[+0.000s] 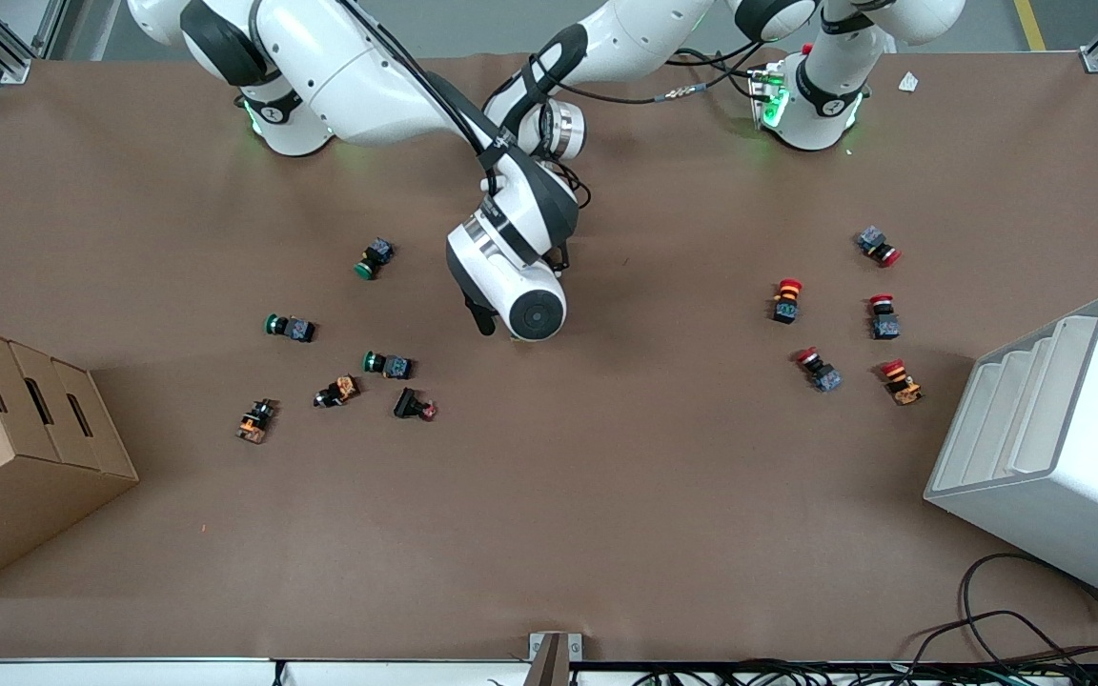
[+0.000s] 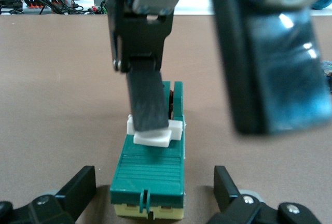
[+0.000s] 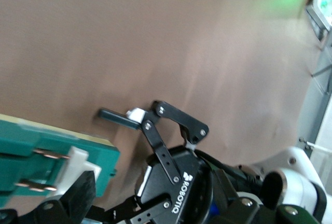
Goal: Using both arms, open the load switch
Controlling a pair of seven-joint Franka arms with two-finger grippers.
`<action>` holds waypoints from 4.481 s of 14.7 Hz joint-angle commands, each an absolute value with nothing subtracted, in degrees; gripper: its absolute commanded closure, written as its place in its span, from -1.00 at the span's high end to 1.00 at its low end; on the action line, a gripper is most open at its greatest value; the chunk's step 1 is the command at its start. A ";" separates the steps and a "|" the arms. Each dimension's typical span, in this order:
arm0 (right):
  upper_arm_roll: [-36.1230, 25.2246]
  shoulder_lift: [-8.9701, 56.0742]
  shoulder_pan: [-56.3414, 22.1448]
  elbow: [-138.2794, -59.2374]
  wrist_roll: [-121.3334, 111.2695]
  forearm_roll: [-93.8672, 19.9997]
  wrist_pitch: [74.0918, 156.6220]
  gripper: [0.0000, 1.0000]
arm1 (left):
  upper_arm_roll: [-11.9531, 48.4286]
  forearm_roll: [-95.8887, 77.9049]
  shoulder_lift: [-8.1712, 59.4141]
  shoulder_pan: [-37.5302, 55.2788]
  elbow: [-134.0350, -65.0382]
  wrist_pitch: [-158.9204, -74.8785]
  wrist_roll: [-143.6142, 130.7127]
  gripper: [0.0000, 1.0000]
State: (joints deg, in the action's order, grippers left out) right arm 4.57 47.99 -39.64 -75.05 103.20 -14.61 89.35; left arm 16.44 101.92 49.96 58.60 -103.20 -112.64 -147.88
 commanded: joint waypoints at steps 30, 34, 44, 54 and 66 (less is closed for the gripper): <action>4.66 10.99 3.16 -85.44 -0.09 2.81 90.89 1.00 | 17.14 33.51 23.74 39.74 -86.92 -118.83 -74.47 1.00; 4.75 11.42 3.34 -81.05 -0.09 2.46 86.15 1.00 | 17.23 22.97 19.87 32.97 -84.47 -114.10 -57.88 1.00; 5.01 11.34 2.55 -79.98 -0.17 1.32 79.90 1.00 | 17.23 8.61 12.93 13.29 -78.84 -95.90 -21.56 1.00; -1.05 5.64 -2.73 -85.94 -0.18 0.44 81.73 1.00 | 15.22 6.51 7.22 4.31 -79.80 -89.83 -12.75 1.00; -3.16 -5.36 -2.37 -92.98 -0.26 -1.14 82.79 1.00 | 4.04 -2.46 -5.26 1.67 -92.36 -86.40 -1.23 1.00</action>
